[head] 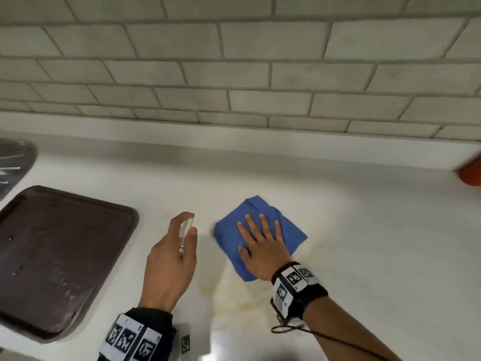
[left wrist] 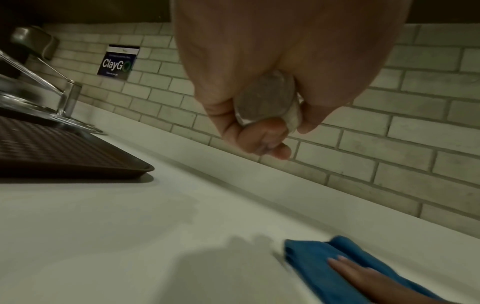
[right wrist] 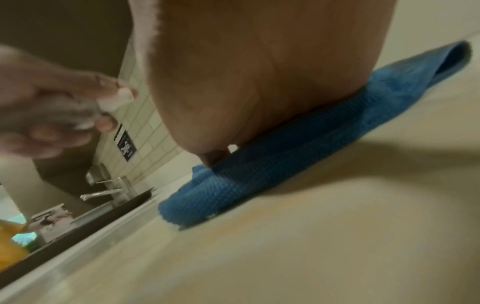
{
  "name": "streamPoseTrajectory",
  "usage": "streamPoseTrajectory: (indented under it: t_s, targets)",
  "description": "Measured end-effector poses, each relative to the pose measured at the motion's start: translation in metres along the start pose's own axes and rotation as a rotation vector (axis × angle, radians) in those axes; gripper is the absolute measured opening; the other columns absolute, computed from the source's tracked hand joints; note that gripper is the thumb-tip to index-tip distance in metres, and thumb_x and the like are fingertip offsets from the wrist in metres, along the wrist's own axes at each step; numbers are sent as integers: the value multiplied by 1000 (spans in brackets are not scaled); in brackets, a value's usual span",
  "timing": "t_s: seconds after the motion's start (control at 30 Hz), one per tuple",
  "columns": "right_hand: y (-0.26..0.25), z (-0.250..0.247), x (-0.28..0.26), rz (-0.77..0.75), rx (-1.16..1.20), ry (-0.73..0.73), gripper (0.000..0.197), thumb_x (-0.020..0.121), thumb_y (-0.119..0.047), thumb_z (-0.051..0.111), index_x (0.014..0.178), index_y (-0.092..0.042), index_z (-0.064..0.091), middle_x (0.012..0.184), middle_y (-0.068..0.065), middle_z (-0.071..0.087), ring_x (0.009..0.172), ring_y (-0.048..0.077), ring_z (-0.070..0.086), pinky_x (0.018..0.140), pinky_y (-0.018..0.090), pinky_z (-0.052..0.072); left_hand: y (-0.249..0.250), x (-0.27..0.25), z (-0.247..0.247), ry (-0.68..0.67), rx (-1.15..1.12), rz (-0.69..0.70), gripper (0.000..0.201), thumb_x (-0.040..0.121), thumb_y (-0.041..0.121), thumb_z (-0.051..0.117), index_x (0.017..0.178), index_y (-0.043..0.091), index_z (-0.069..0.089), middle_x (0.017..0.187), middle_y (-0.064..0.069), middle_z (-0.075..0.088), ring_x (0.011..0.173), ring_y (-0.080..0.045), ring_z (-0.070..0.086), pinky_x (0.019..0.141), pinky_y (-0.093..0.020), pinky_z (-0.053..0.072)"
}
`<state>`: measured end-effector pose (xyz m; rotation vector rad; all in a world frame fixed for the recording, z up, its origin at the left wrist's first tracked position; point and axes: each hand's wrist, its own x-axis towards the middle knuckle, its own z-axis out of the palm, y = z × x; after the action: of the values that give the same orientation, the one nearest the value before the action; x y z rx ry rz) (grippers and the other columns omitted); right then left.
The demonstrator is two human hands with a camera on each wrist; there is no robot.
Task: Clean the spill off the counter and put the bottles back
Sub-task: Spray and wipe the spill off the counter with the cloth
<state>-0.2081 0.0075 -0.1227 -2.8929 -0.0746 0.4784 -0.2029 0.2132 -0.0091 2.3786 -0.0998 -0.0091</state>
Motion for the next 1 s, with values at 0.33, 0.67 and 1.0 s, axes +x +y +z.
streamPoseTrajectory:
  t_s: [0.33,0.67,1.0]
  targets:
    - [108,5,-100,482,75,-2,74,88,-64,-2,154,-30,-6,164,-1,-8,150,30,-1,118,57,5,-22,-19,-11,-71,9,21,28,103,38,44,130,38,49,88,6,69,82,-15,65,75,-33,46]
    - [14,-14,-9,394,114,-38,62,100,-50,18,154,-30,-6,163,0,-16,148,33,-13,116,62,-4,-45,-23,-34,-100,-51,104,28,104,36,43,131,39,47,56,3,57,55,-16,60,63,-37,51]
    - [-74,53,-107,254,31,4,59,100,-51,15,151,-27,29,158,1,29,143,34,31,114,55,15,-79,-16,-52,-154,-125,91,27,103,37,45,130,42,48,65,0,64,53,-10,58,54,-26,42]
